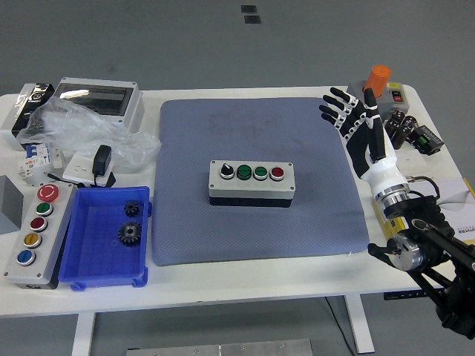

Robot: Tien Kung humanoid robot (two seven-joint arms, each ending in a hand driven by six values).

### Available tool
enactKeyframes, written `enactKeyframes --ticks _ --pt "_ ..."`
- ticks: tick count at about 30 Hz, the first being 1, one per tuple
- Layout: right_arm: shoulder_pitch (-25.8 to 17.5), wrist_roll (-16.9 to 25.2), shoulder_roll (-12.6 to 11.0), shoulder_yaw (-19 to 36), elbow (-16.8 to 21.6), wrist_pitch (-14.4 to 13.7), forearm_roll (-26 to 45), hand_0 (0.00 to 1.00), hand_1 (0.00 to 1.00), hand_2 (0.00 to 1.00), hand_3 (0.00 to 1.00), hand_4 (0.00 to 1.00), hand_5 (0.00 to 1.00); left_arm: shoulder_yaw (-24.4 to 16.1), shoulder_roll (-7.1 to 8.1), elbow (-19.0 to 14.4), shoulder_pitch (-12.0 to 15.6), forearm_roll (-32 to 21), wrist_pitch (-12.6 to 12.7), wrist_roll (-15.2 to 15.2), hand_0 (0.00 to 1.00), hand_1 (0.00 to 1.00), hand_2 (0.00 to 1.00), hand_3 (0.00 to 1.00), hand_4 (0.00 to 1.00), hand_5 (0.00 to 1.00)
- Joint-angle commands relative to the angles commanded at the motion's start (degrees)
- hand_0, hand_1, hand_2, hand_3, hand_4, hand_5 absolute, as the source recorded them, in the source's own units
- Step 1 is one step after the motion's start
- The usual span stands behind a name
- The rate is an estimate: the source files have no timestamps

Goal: Pick up the button,place it on the desk,press the button,press the button

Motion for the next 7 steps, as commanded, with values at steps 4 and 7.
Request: enactKeyframes --ticks 4,7 --pt "0.08 0.34 0.0 0.44 0.08 -0.2 0.17 0.859 0.788 0.805 0.805 0.998 0.998 -0.1 0.0 0.01 -0.03 0.15 0.01 0.12 0.682 0.699 0.655 0.657 0.65 0.486" --pt "-0.22 0.54 -0.06 0.94 0.16 -0.3 0.27 0.859 0.788 0.805 0.805 0.998 0.998 -0.25 -0.04 0.0 -0.04 0.33 0.0 0.19 0.682 0.699 0.655 0.657 0.65 0.486"
